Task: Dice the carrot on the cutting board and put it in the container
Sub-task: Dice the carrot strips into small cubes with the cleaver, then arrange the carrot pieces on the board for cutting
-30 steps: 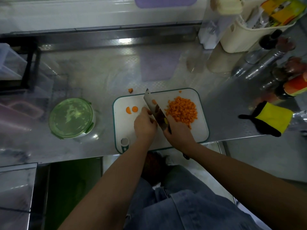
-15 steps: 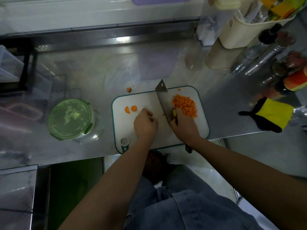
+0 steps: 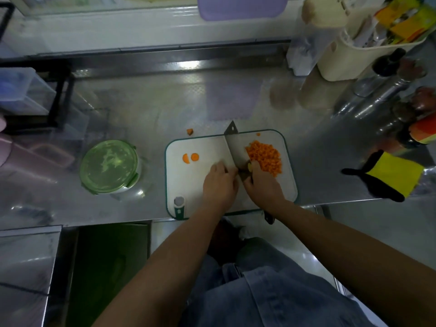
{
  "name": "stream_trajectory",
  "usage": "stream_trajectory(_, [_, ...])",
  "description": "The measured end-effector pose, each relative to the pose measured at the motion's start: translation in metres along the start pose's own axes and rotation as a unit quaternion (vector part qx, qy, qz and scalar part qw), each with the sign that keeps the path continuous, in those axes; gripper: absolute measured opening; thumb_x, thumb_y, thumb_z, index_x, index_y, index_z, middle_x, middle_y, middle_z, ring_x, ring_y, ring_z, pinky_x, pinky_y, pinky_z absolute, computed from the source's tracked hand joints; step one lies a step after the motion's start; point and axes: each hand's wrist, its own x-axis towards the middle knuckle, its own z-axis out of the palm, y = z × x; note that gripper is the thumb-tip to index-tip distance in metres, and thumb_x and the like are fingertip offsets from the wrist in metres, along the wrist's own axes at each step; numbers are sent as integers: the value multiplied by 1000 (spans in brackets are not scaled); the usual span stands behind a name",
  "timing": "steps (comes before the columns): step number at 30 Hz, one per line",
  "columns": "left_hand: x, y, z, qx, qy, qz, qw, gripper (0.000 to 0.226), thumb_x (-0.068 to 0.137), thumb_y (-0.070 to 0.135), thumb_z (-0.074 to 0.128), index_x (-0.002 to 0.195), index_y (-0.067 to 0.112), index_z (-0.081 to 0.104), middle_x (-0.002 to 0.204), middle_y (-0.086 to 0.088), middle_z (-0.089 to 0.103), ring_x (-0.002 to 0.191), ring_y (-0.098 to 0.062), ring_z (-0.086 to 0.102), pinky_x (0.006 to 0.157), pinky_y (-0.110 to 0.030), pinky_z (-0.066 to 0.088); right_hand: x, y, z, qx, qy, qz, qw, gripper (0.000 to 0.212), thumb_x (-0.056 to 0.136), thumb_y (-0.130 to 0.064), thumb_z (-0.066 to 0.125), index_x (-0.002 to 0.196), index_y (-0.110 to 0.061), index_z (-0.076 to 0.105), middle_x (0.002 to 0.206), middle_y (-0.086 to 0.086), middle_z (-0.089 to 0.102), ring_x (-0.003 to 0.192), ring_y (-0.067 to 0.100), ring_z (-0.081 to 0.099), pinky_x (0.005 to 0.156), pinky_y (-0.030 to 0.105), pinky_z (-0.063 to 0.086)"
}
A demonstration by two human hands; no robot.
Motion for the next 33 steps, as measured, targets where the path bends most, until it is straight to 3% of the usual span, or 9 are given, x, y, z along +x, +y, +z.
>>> stream_trajectory(4, [2, 3, -1, -38, -1, -23, 999, 40, 95, 26, 47, 134, 19, 54, 125, -14, 47, 119, -30, 42, 88, -36, 42, 4, 8, -9, 32, 15, -15, 999, 25, 93, -15, 46, 115, -4, 45, 72, 8, 53, 65, 28, 54, 55, 42, 42])
stream_trajectory(8, [6, 8, -4, -154, 59, -85, 983, 23, 91, 20, 56, 105, 16, 74, 106, -11, 65, 100, -27, 59, 81, -29, 43, 7, 12, -19, 63, 15, -49, 997, 11, 93, -12, 47, 100, -5, 45, 67, 4, 48, 62, 27, 53, 55, 43, 43])
stream_trajectory(12, [7, 14, -12, -220, 94, -202, 950, 17, 87, 24, 62, 94, 19, 78, 95, -5, 74, 89, -25, 66, 80, -27, 48, 9, 8, -21, 57, -6, -101, 993, 14, 94, -15, 48, 104, -6, 47, 71, 10, 56, 60, 25, 54, 53, 43, 43])
stream_trajectory(16, [5, 15, -13, -237, 119, -276, 924, 16, 83, 24, 62, 85, 17, 76, 84, -9, 73, 82, -30, 66, 73, -33, 53, 6, 5, -15, 20, -51, -115, 992, 24, 95, -17, 45, 117, -7, 44, 64, 0, 49, 52, 16, 46, 47, 35, 33])
stream_trajectory(18, [2, 13, -16, -233, 128, -284, 921, 15, 85, 24, 61, 86, 16, 73, 85, -11, 72, 82, -31, 65, 70, -31, 49, 5, 8, -16, 5, -53, -98, 994, 25, 95, -18, 45, 117, -6, 44, 62, -4, 44, 53, 16, 45, 47, 31, 30])
stream_trajectory(22, [-5, -5, -20, -199, 142, -293, 924, 17, 90, 21, 55, 91, 14, 69, 89, -12, 70, 86, -32, 63, 66, -29, 41, 5, 16, -21, 48, -5, -32, 998, 17, 97, -19, 46, 104, -4, 45, 66, 1, 47, 61, 24, 52, 54, 41, 45])
stream_trajectory(25, [-14, -25, -23, -182, 143, -304, 924, 21, 92, 16, 51, 101, 16, 70, 100, -10, 70, 91, -30, 64, 73, -31, 46, -2, 6, -15, 101, -6, -27, 995, 11, 96, -17, 48, 91, -9, 42, 65, 1, 45, 57, 18, 47, 56, 45, 46])
stream_trajectory(33, [-36, -70, -23, -215, 39, -226, 949, 21, 92, 10, 50, 104, 8, 66, 107, -13, 68, 101, -29, 61, 86, -30, 45, -30, -67, 42, 171, -40, 33, 984, 8, 99, -18, 40, 98, -12, 35, 75, 11, 54, 66, 34, 58, 56, 46, 49])
